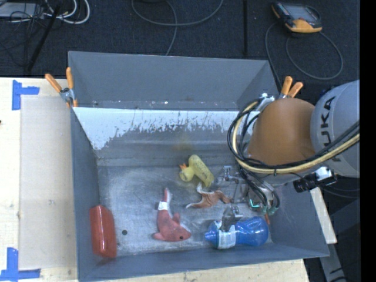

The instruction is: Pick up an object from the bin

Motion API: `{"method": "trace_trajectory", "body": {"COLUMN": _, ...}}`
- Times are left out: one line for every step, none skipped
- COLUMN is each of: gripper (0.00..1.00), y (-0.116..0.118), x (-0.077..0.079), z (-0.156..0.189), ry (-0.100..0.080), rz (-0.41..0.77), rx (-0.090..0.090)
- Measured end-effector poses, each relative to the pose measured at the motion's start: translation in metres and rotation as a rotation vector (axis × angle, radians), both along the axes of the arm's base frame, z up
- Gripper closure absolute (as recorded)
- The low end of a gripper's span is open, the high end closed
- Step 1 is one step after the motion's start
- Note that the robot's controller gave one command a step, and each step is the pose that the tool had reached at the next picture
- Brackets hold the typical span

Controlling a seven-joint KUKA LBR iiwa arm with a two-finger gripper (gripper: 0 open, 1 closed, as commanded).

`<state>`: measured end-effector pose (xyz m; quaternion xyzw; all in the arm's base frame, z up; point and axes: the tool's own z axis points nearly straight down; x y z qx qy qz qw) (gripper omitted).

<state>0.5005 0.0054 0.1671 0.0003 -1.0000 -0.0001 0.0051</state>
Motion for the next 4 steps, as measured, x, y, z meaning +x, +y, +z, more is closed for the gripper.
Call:
{"method": "trace_trajectory", "body": {"gripper": 0.00, "y": 0.000, "x": 0.002, "z": 0.004, "ry": -0.009, "rz": 0.000, "rx": 0.000}}
{"method": "trace_trajectory", "body": {"gripper": 0.00, "y": -0.016, "x": -0.007, "z": -0.030, "ry": -0.017, "rz": 0.155, "rx": 0.002}}
{"method": "trace_trajectory", "body": {"gripper": 0.00, "y": -0.047, "x": -0.022, "z": -0.092, "ry": -0.043, "rz": 0.299, "rx": 0.001}}
{"method": "trace_trajectory", "body": {"gripper": 0.00, "y": -0.049, "x": -0.020, "z": -0.092, "ry": -0.036, "rz": 0.289, "rx": 0.003}}
